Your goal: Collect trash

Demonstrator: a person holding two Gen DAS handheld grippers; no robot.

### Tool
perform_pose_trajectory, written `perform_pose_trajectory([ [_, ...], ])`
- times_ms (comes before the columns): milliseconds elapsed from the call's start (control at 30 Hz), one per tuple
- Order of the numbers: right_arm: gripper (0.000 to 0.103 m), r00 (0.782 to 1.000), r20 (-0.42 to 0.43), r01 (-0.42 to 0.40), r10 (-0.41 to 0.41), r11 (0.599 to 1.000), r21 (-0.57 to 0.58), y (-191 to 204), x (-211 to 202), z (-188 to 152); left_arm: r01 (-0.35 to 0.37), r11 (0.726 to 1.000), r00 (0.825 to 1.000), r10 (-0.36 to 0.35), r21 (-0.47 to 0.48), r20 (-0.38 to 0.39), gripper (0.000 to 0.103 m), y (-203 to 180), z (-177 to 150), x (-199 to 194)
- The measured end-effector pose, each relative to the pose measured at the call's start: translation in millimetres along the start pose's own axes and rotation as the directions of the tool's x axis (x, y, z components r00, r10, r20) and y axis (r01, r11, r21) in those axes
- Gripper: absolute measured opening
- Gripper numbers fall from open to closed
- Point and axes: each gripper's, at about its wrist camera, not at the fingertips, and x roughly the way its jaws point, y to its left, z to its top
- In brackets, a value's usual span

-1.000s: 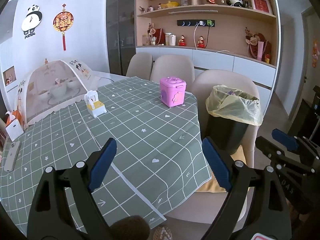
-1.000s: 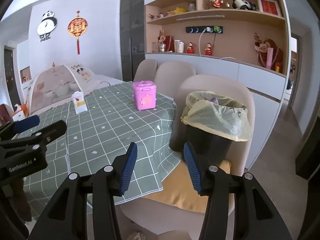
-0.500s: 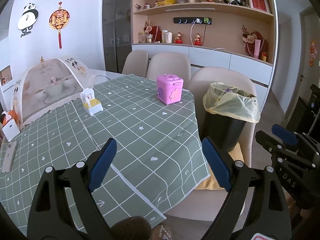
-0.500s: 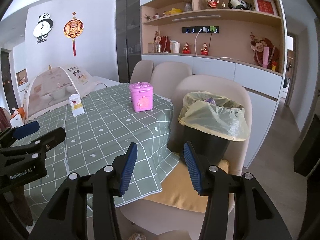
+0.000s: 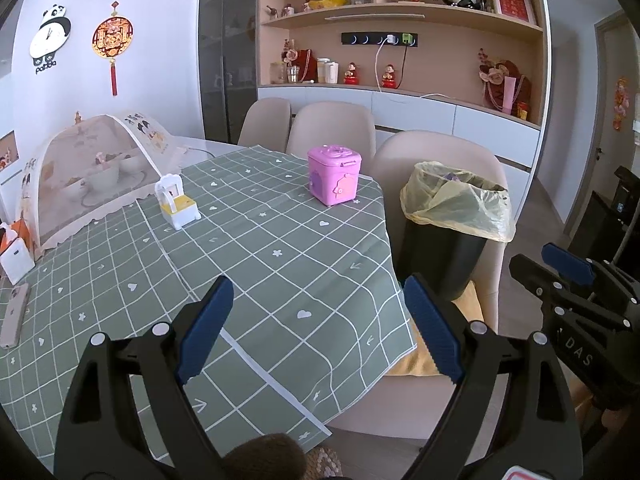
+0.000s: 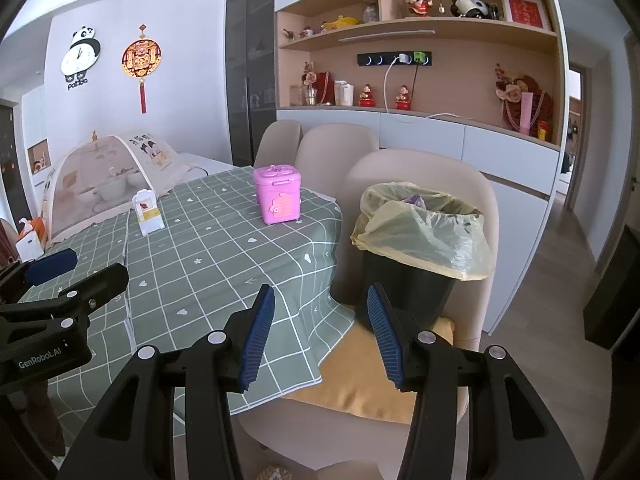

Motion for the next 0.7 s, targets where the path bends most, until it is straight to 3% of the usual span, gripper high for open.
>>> perform_pose_trajectory([
  [700,0.046,1.000,0.005,0.024,-0.024,0.999,0.021,-4.1,0.2,0.8,0.023,1.000,1.000,-0.023,0.015,-0.001,0.083,-4.9,1.5,0.9],
])
